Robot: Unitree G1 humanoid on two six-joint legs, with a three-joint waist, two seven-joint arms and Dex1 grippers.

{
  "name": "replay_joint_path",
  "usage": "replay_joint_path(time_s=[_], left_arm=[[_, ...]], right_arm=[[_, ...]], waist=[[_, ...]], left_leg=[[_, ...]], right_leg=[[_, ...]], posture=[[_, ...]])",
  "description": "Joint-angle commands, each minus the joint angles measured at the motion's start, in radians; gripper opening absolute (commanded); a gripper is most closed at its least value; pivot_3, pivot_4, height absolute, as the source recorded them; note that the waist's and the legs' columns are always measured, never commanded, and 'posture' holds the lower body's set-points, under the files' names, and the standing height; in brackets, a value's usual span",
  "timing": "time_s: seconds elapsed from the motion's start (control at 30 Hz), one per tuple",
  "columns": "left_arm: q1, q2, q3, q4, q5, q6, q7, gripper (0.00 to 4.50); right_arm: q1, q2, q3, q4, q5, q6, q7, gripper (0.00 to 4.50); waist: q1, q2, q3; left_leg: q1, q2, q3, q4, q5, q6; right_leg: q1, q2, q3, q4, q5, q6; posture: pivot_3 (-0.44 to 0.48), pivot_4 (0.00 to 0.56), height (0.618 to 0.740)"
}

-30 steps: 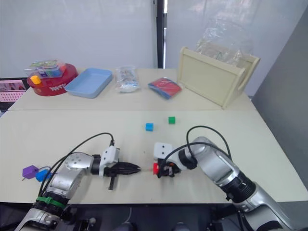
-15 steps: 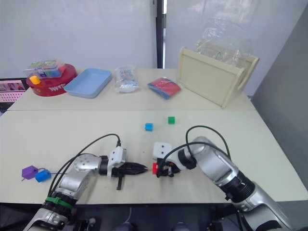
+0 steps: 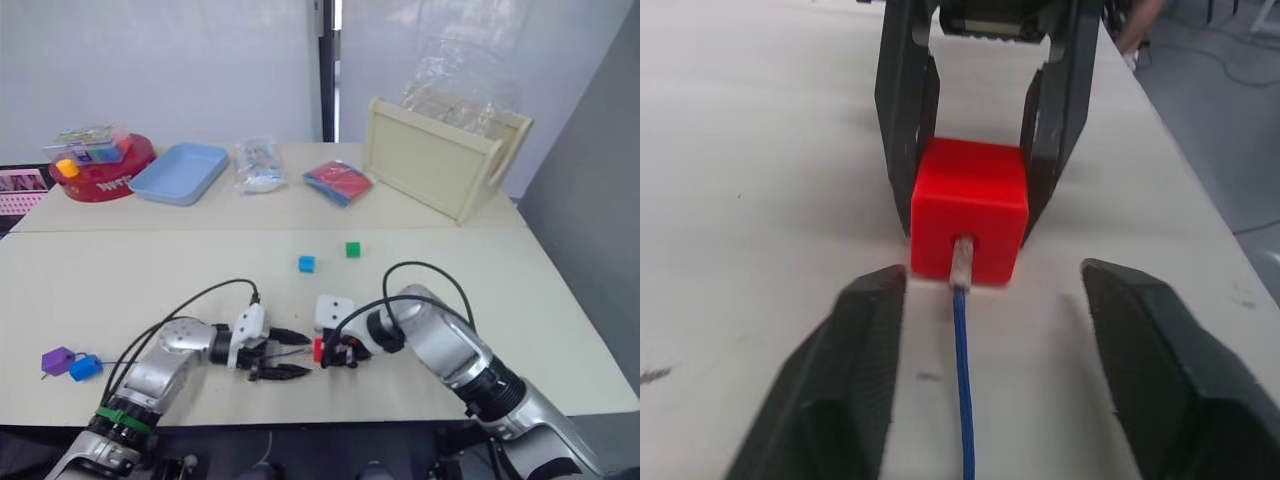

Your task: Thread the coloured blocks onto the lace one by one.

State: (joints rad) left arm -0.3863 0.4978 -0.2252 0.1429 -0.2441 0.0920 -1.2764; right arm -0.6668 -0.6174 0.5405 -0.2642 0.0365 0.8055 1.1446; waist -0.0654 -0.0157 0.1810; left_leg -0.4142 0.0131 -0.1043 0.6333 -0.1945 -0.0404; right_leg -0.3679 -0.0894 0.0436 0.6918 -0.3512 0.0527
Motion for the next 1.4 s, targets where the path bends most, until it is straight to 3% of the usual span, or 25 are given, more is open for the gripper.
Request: replay_joint_path(time_s=[0.03,0.3,0.6,0.63,1.23,1.4], left_arm=[[0.026,0.044,0.035,-0.068,-0.029,0.007,-0.011,2.97],[0.069,0.103,0.031,-0.074,-0.007,-0.006,-0.006,2.97],[0.036,0.090,0.013,-0.040,0.012,0.019,0.012,0.12],[0.035,0.089,0.011,-0.038,0.013,0.018,0.010,0.00],[-0.038,-0.018,-0.036,-0.007,0.035,0.026,0.046,0.00],[-0.024,-0.010,-0.002,-0.027,0.005,0.019,0.038,1.47]], right_arm=[[0.003,0.007,0.021,-0.009,0.011,-0.001,0.001,1.19],[0.000,0.018,0.029,-0.001,0.009,-0.007,-0.004,1.19],[-0.001,0.021,0.029,0.003,0.005,-0.015,-0.007,1.19],[0.000,0.021,0.029,0.001,0.006,-0.013,-0.007,1.19],[0.003,0.018,0.034,-0.006,0.006,-0.010,-0.007,1.19],[0.004,0.015,0.035,-0.009,0.004,-0.009,-0.006,1.19]], waist=[[-0.001,0.000,0.000],[-0.003,0.000,0.000],[-0.005,0.000,0.000],[-0.005,0.000,0.000],[-0.004,0.000,0.000],[-0.004,0.000,0.000]], left_leg=[[0.000,0.000,0.000,0.000,0.000,0.000],[0.000,0.000,0.000,0.000,0.000,0.000],[0.001,0.001,0.000,0.000,0.000,0.000],[0.001,0.001,0.000,0.000,0.000,0.000],[0.001,0.001,0.000,0.000,0.000,0.000],[0.001,0.000,0.000,0.000,0.000,0.000]], right_leg=[[0.000,0.000,0.000,0.000,0.000,0.000],[0.000,0.000,0.000,0.000,0.000,0.000],[0.000,0.001,0.000,0.001,0.000,0.000],[0.000,0.001,0.000,0.001,0.000,0.000],[0.000,0.001,0.000,0.001,0.000,0.000],[0.000,0.001,0.000,0.001,0.000,0.000]], posture=[[0.000,0.150,0.740],[0.000,0.150,0.740],[0.000,0.150,0.740],[0.000,0.150,0.740],[0.000,0.150,0.740],[0.000,0.150,0.740]])
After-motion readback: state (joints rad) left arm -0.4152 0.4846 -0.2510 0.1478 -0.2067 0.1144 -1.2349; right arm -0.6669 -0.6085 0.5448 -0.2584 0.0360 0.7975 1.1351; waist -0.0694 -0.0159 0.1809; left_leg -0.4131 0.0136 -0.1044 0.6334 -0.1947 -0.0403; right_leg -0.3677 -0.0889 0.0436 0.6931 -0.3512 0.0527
